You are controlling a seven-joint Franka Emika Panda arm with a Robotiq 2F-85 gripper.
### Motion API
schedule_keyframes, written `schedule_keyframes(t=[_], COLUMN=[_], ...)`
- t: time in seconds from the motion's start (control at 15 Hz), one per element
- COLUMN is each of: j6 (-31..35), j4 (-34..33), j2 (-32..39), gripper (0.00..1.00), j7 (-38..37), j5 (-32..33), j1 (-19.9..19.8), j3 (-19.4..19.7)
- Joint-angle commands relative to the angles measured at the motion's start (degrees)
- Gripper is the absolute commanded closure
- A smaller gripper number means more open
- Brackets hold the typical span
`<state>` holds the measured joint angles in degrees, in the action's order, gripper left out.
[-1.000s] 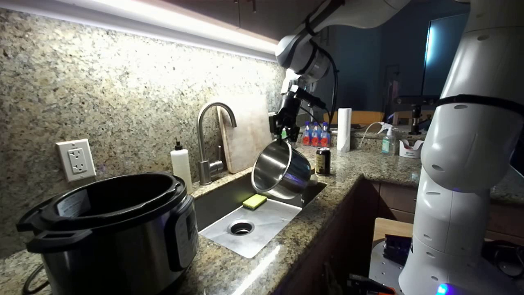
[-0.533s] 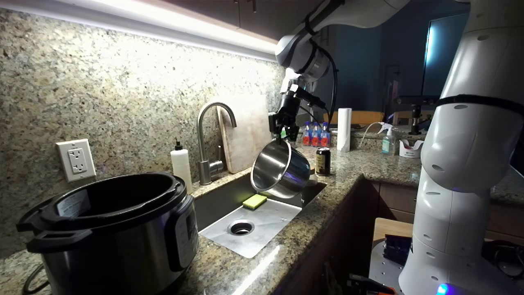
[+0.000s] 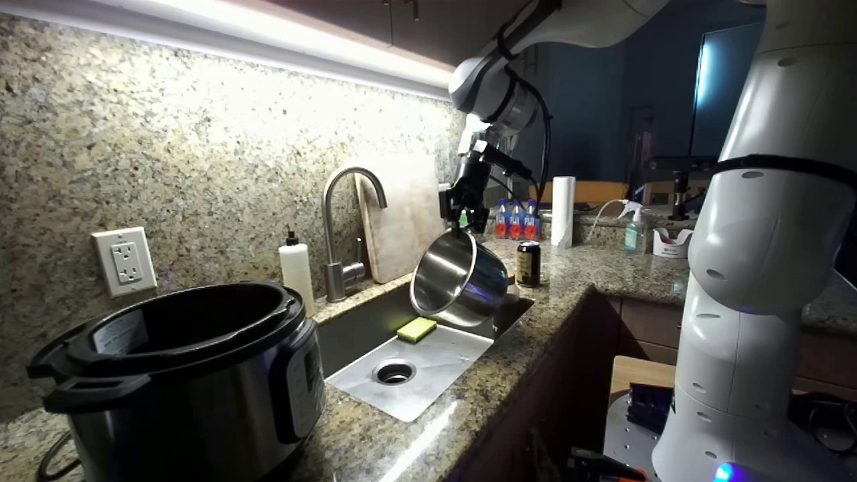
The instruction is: Put the silver pot into the sink.
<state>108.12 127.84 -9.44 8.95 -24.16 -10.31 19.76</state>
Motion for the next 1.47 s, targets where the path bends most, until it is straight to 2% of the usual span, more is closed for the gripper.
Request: schedule_keyframes(t=[0.0, 0.33, 0.53, 0.87, 1.4], j6=[-0.2, -0.2, 2.6, 5.8, 8.4], j4=[-0.1, -0.1, 0.8, -1.3, -6.0], j2=[0.3, 0.4, 0.9, 5.8, 14.4], gripper=[1.0, 1.0, 1.0, 1.0, 1.0], j7=[0.2, 0.2, -0.9, -0.9, -0.9], j5=[-0.2, -0.2, -0.1, -3.3, -7.5], j1=[-1.3, -1.3, -0.2, 0.8, -0.3], j3=[-1.2, -1.2, -3.1, -5.9, -7.1])
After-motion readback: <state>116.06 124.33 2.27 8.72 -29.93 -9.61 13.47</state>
